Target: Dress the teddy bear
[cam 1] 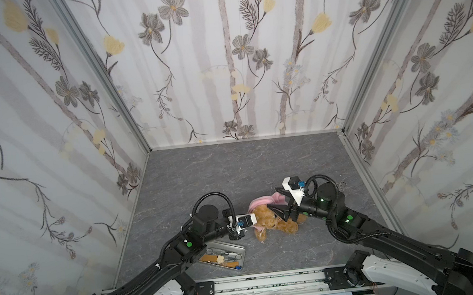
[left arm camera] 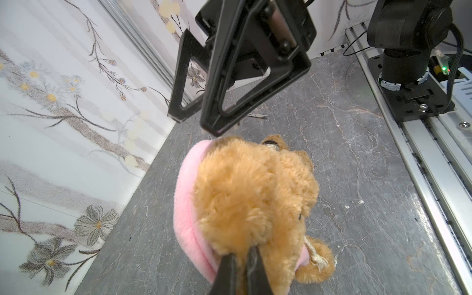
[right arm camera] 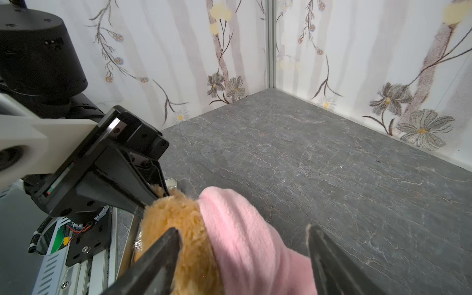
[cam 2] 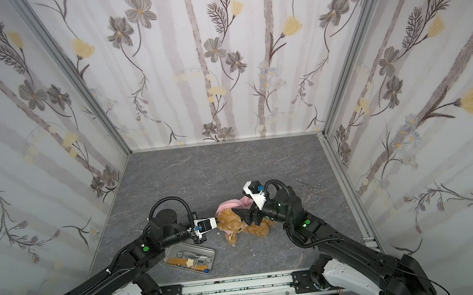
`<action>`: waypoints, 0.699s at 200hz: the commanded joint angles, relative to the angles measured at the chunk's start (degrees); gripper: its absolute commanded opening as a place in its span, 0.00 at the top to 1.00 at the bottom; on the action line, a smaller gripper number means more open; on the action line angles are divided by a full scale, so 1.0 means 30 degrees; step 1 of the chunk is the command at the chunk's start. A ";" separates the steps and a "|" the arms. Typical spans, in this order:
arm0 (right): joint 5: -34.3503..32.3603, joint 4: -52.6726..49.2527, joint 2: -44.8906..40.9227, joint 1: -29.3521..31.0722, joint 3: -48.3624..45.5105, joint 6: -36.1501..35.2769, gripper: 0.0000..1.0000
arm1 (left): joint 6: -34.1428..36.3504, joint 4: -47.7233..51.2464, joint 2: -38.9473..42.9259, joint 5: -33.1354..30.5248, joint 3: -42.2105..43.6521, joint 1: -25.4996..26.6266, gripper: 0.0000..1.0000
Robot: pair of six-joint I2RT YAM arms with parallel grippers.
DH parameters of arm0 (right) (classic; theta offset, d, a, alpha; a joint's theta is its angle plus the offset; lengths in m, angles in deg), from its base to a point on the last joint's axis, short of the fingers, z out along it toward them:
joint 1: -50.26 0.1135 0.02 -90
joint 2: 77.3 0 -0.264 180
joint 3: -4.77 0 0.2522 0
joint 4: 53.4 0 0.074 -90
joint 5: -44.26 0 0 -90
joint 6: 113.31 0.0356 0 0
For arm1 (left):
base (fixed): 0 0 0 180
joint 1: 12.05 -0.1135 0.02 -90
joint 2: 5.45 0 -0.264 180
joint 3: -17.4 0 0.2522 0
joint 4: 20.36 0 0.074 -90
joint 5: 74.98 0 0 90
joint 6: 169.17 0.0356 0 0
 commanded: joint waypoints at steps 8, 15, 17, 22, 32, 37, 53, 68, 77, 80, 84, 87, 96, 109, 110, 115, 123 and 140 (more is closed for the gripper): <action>0.0872 -0.0566 0.1727 0.0186 0.1285 -0.0776 0.28 | 0.0372 -0.0650 -0.0028 0.0182 -0.0219 0.0080 1.00; 0.0793 -0.0715 0.2091 0.0217 0.1432 -0.0776 0.30 | 0.0376 -0.0650 -0.0042 0.0143 -0.0220 0.0082 1.00; 0.0731 -0.0783 0.2188 0.0229 0.1458 -0.0776 0.30 | 0.0362 -0.0650 -0.0035 0.0174 -0.0242 0.0082 1.00; 0.0476 -0.0994 0.2407 0.0231 0.1591 -0.0751 0.33 | 0.0376 -0.0650 -0.0034 0.0152 -0.0230 0.0092 1.00; -0.0017 -0.1593 0.2859 0.0244 0.1900 -0.0698 0.41 | 0.0431 -0.0650 -0.0004 0.0150 -0.0225 0.0110 1.00; -0.0312 -0.1977 0.3088 0.0218 0.2121 -0.0630 0.45 | 0.0459 -0.0650 0.0002 0.0111 -0.0220 0.0123 1.00; -0.1476 -0.3336 0.3841 0.0187 0.2788 0.0074 0.64 | 0.0681 -0.0650 0.0111 0.0004 -0.0200 0.0141 1.00; -0.2150 -0.3670 0.4289 0.0095 0.2807 0.0808 0.78 | 0.0864 -0.0650 0.0171 -0.0062 -0.0187 0.0151 1.00; -0.2266 -0.3559 0.4438 -0.0031 0.2651 0.1434 0.85 | 0.0957 -0.0659 0.0201 -0.0094 -0.0186 0.0165 1.00; -0.2348 -0.3520 0.4501 -0.0039 0.2592 0.1668 0.88 | 0.0972 -0.0677 0.0201 -0.0099 -0.0183 0.0169 1.00; -0.2491 -0.3443 0.4540 -0.0094 0.2518 0.2083 0.91 | 0.1009 -0.0661 0.0201 -0.0114 -0.0166 0.0163 1.00; -0.2614 -0.3378 0.4584 -0.0139 0.2480 0.2357 0.92 | 0.1019 -0.0677 0.0227 -0.0105 -0.0176 0.0162 1.00; -0.2858 -0.3248 0.4689 -0.0284 0.2403 0.3177 0.97 | 0.1108 -0.0672 0.0259 -0.0120 -0.0166 0.0172 1.00; -0.3228 -0.3150 0.4748 -0.0593 0.2315 0.4391 1.00 | 0.1348 -0.0680 0.0372 -0.0055 -0.0092 0.0148 1.00; -0.3286 -0.3125 0.4744 -0.0610 0.2301 0.4488 1.00 | 0.1360 -0.0680 0.0389 -0.0048 -0.0068 0.0159 1.00; -0.3456 -0.3062 0.4741 -0.0719 0.2231 0.4869 1.00 | 0.1427 -0.0705 0.0435 -0.0041 -0.0044 0.0162 1.00; -0.3738 -0.2866 0.4672 -0.1027 0.2045 0.5588 1.00 | 0.1431 -0.0709 0.0504 -0.0077 0.0010 0.0177 1.00; -0.4166 -0.2679 0.4598 -0.1576 0.1677 0.6469 1.00 | 0.1225 -0.0817 0.0639 -0.0178 0.0071 0.0168 1.00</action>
